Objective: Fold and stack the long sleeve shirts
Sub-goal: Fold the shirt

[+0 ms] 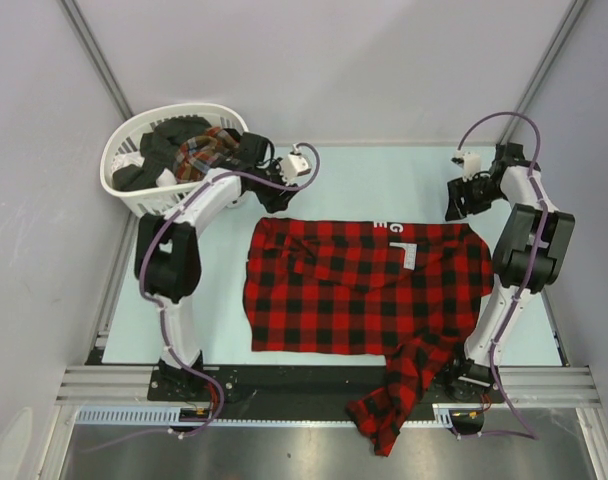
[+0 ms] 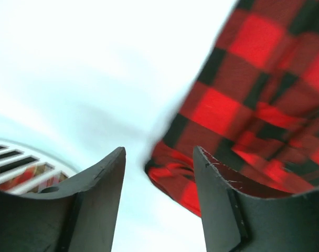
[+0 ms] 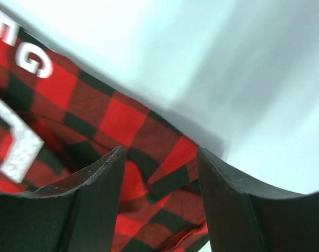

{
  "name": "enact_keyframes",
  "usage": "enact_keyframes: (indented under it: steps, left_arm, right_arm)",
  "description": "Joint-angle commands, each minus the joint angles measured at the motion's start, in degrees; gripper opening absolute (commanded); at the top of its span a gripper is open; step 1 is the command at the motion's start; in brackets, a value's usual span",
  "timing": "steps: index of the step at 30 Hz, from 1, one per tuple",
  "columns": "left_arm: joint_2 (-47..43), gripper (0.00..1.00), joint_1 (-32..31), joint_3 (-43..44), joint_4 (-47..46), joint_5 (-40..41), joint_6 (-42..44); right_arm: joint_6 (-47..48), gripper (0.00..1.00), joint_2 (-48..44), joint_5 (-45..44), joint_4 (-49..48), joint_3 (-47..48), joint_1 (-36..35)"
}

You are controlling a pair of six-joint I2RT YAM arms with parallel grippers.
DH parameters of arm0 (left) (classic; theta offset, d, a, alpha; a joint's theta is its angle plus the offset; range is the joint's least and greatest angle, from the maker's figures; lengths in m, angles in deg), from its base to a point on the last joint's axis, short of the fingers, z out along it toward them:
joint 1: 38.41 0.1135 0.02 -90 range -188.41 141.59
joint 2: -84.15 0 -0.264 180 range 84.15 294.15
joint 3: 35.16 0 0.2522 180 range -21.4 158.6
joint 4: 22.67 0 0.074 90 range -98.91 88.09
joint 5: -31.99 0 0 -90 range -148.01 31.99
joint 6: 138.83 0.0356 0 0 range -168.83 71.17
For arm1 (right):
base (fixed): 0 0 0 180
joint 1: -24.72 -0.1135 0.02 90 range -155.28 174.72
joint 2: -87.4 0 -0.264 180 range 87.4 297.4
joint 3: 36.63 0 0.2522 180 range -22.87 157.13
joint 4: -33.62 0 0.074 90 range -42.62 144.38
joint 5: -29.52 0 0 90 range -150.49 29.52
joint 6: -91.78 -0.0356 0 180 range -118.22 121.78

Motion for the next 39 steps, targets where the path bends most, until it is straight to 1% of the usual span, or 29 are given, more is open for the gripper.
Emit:
enact_keyframes:
  steps: [1,4,6,10,15,18,20,21,22,23,24,25,26,27,28,29,34,39]
  left_arm:
    - [8.92,0.57,-0.57,8.77,5.79,6.83,5.25]
    - [13.07,0.53,-0.57,12.21,7.64,8.42,6.13]
    - [14.66,0.53,-0.57,12.84,8.53,9.73,6.93]
    - [16.68,0.57,-0.49,12.14,9.67,11.75,8.68]
    - [17.83,0.54,-0.49,10.99,10.02,13.86,9.39]
    - [18.0,0.54,-0.22,10.73,11.33,13.34,9.74]
    - [18.09,0.52,-0.14,10.55,11.52,13.6,10.18]
    - [18.18,0.48,-0.14,10.55,11.78,13.6,10.44]
    - [18.18,0.45,-0.14,10.55,11.87,13.6,10.62]
    - [18.09,0.42,-0.14,10.64,12.04,13.34,10.79]
    - [17.92,0.34,-0.05,10.64,12.39,13.08,11.06]
    - [17.83,0.3,-0.05,10.81,12.48,12.82,11.15]
    - [17.57,0.24,-0.05,11.08,12.74,12.64,11.23]
    - [17.57,0.12,-0.05,11.25,12.75,12.64,11.15]
    - [17.57,0.07,-0.05,12.21,12.83,12.64,10.89]
    - [17.57,0.01,0.21,12.83,12.84,12.12,10.54]
    - [18.18,0.0,1.18,18.8,12.92,11.58,7.9]
    - [17.39,0.0,1.8,19.25,6.17,16.75,6.32]
  right_arm:
    - [3.92,0.61,2.01,-4.13,-2.59,1.97,-1.44]
    - [5.07,0.61,3.33,-5.71,-3.64,1.8,-2.32]
    - [5.77,0.62,4.21,-7.21,-4.69,1.45,-2.67]
    - [7.35,0.63,5.53,-9.06,-6.19,-0.31,-3.47]
    - [8.76,0.62,6.5,-10.38,-6.72,-1.81,-3.56]
    - [10.08,0.61,6.15,-9.94,-6.63,-3.39,-3.56]
    - [10.52,0.59,5.89,-9.59,-6.54,-4.18,-3.56]
    - [10.96,0.58,5.89,-9.24,-6.37,-4.27,-3.56]
    - [10.96,0.55,5.89,-8.89,-6.02,-4.27,-3.56]
    - [10.96,0.46,5.8,-8.63,-6.1,-4.36,-3.56]
    - [11.05,0.41,5.8,-8.1,-6.1,-4.27,-3.56]
    - [10.96,0.29,5.71,-7.75,-6.02,-4.36,-3.56]
    - [10.79,0.24,5.71,-7.66,-6.1,-4.36,-3.64]
    - [10.61,0.18,5.62,-7.31,-6.19,-4.27,-3.56]
    - [10.44,0.06,5.62,-7.22,-6.63,-4.18,-3.64]
    - [10.17,0.0,5.45,-7.04,-6.89,-4.18,-3.64]
    - [7.28,0.0,3.6,-6.95,-12.5,-4.71,-3.21]
    - [2.71,0.0,2.11,-7.57,-19.01,-4.53,-2.94]
